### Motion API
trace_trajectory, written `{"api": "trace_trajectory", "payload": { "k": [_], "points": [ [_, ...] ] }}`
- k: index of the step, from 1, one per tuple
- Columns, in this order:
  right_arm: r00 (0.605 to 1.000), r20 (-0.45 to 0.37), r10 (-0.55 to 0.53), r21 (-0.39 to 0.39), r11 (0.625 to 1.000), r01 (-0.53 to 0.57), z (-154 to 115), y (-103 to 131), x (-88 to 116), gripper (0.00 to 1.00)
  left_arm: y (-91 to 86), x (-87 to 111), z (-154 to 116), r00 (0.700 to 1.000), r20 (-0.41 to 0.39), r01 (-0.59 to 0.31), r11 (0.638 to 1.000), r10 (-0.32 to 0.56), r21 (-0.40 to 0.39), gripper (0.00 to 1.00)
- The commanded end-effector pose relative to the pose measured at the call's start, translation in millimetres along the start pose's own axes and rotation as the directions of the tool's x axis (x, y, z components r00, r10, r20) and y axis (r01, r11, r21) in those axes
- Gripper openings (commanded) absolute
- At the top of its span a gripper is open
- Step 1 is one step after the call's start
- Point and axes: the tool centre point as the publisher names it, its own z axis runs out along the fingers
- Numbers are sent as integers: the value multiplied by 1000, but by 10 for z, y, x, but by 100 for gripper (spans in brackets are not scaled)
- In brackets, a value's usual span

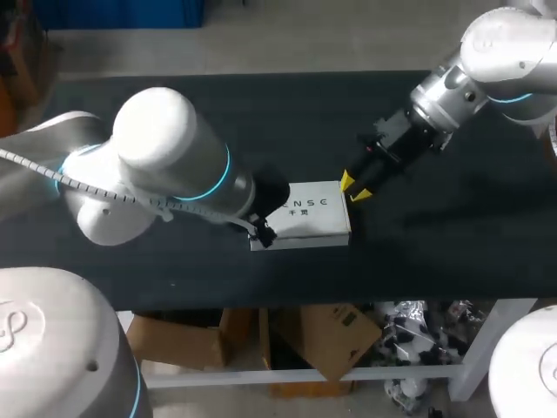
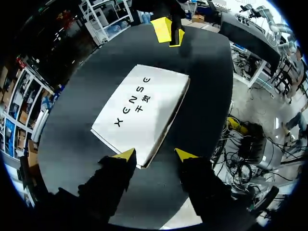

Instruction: Assemble the packaging by folding the flat box into shape, placing the metal phone stand inside, and closing the box properly

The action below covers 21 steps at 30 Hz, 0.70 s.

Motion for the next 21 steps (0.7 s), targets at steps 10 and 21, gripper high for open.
{"api": "trace_trajectory", "payload": {
  "k": [10,21],
  "points": [
    [886,-42,-462,-199,873,445,-714,-246,16,100,13,245,-310,968,-38,239,956,-249,-172,100],
    [754,147,-640,-428,646,632,-1122,-402,-171,100,32,500,-304,905,-9,401,860,-425,-316,100]
  ]
}}
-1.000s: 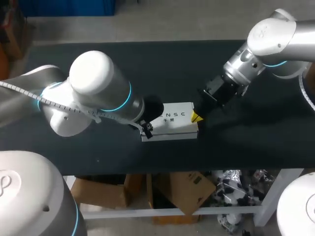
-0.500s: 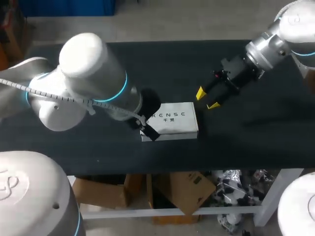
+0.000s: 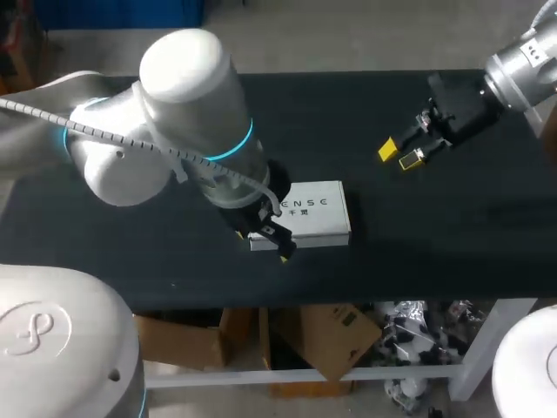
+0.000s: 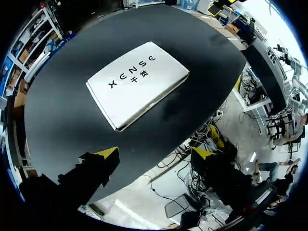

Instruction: Assemble the packaging by folding the flat box into shape, placing the metal phone stand inside, and closing the box properly

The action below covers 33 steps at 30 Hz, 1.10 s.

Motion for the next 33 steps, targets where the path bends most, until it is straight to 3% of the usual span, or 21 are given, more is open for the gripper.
{"api": "trace_trajectory", "payload": {
  "k": [1,19,26,33],
  "points": [
    [989,102,-109,-275,952,133,-197,-214,7,100,-79,99,49,999,20,50,994,-49,-95,100],
    [988,122,-94,-273,954,124,-211,-232,-13,100,-63,131,70,999,5,51,992,-51,-114,100],
    [972,152,-179,-378,898,224,-298,-334,-116,100,5,281,109,985,36,171,981,-168,-88,100],
    [921,213,-327,-421,820,389,-379,-360,-237,100,73,469,212,960,64,276,959,-272,-69,100]
  ]
}}
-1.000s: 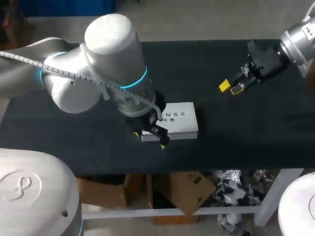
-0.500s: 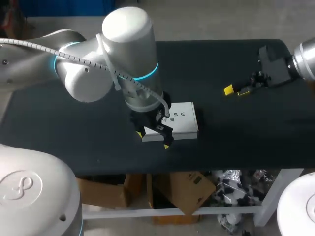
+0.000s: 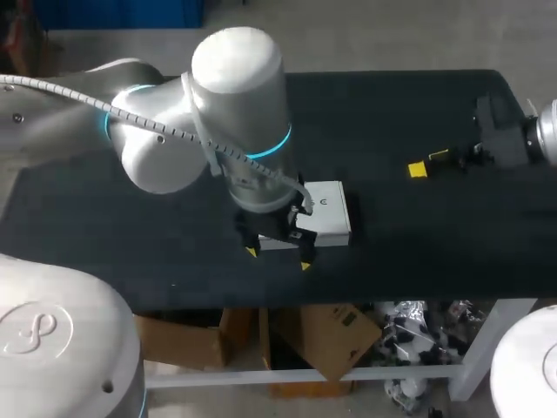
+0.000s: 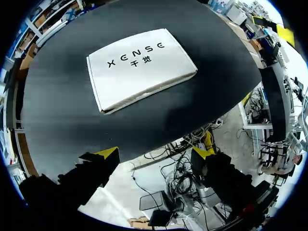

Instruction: Assemble the packaging by folding the flat box into shape, placing the metal phone stand inside, and closing the box properly

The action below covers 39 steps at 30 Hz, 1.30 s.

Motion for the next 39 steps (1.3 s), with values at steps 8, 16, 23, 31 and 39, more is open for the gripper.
{"api": "trace_trajectory", "payload": {
  "k": [8,16,23,31,39],
  "points": [
    [988,12,-152,-218,964,151,-99,-200,-243,100,74,257,252,994,42,98,995,-99,20,100],
    [979,96,-180,-197,961,196,-69,-247,-402,100,0,321,427,987,39,157,988,-158,10,100],
    [972,145,-182,-189,960,208,-90,-248,-506,100,-105,357,594,971,70,228,974,-228,13,100],
    [978,156,-140,-209,963,171,-114,-220,-607,100,-244,333,706,960,78,268,963,-268,14,100],
    [978,156,-140,-209,963,171,-114,-220,-607,100,-398,312,766,937,95,334,942,-336,37,100]
  ]
}}
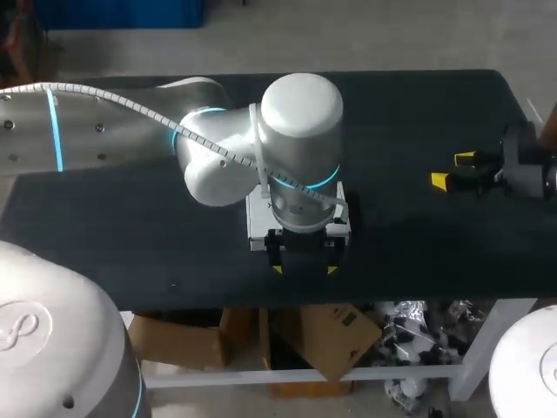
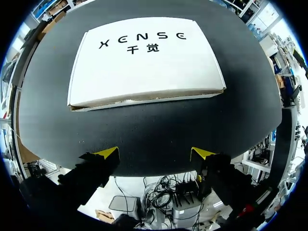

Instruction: Assemble the packaging by folding the flat box into shape, placing the metal phone stand inside, and closing the box properly

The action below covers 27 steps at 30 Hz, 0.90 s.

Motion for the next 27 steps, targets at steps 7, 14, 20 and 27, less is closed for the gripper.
{"api": "trace_trajectory", "payload": {
  "k": [7,14,20,27],
  "points": [
    [1000,-4,-1,-4,1000,1,-17,-8,-2,100,-214,41,70,998,33,59,998,-60,13,100],
    [1000,-4,-1,-4,1000,1,-17,-8,-2,100,-389,-49,110,995,29,99,995,-99,12,100],
    [1000,-4,-1,-4,1000,1,-17,-8,-2,100,-539,-89,132,993,22,118,993,-119,10,100],
    [1000,-4,-1,-4,1000,1,-17,-8,-2,100,-715,-127,174,991,23,131,991,-132,6,100]
  ]
}}
